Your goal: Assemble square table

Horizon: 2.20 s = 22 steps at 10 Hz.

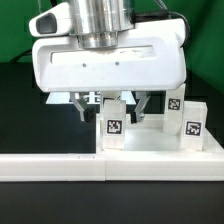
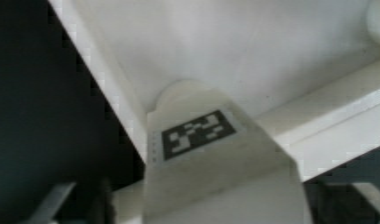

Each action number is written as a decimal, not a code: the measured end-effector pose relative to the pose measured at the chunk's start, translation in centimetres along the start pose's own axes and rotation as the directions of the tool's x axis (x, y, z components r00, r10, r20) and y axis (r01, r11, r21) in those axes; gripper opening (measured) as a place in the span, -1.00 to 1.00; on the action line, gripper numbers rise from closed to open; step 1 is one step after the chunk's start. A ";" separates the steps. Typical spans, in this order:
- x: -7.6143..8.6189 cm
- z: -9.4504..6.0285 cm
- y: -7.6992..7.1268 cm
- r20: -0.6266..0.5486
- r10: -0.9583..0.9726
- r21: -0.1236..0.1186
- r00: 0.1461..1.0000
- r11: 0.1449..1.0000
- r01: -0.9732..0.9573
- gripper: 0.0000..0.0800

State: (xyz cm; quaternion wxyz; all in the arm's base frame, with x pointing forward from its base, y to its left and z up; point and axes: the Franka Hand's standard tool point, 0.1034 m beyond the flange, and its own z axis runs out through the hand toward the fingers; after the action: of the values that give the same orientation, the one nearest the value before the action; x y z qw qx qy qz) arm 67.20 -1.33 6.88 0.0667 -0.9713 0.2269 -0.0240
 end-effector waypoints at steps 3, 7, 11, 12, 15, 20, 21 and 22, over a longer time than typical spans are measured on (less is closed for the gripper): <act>0.0 0.0 0.1 0.000 0.156 0.000 0.988 0.988 -0.156 -0.28; 0.1 0.1 0.3 -0.005 0.582 -0.013 0.813 0.813 -0.582 -0.28; -0.1 0.1 0.5 0.030 0.966 0.011 0.258 0.258 -0.966 -0.27; -0.1 0.1 0.5 0.033 0.981 0.010 0.192 0.192 -0.981 -0.27; -0.2 0.2 0.6 0.025 0.967 0.007 0.253 0.253 -0.968 -0.27; -0.3 0.4 -0.7 -0.047 0.489 -0.003 0.871 0.872 -0.489 0.62; -0.2 0.4 -0.5 -0.047 0.425 -0.007 0.904 0.905 -0.426 0.62; -0.2 0.4 -0.5 -0.048 0.331 -0.015 0.942 0.943 -0.332 0.62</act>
Offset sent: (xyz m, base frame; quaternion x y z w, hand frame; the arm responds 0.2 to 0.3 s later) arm 0.0000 0.0000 0.0000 0.0000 0.0000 0.1296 0.9916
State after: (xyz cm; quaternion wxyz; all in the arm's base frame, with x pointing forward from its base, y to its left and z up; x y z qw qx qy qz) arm 67.25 -0.76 6.56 0.0534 -0.9192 0.3889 -0.0316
